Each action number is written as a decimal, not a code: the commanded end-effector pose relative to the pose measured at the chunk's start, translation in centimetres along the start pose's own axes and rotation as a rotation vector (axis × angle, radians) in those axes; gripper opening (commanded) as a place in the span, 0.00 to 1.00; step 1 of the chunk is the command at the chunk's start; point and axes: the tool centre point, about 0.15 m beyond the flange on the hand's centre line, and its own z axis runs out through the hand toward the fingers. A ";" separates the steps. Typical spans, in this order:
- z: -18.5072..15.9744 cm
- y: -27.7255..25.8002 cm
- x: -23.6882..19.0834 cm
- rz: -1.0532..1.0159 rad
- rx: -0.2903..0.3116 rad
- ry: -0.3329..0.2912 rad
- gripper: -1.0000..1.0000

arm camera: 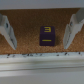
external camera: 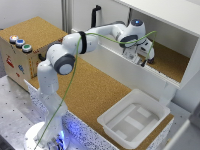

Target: Move to the white box and store the purple object

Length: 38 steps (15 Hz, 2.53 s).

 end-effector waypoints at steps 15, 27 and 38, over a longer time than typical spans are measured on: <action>5.9 1.7 7.4 0.039 -0.036 0.033 0.00; 1.5 1.4 3.1 0.021 -0.025 0.108 0.00; -2.0 3.6 -8.0 -0.061 -0.013 -0.012 0.00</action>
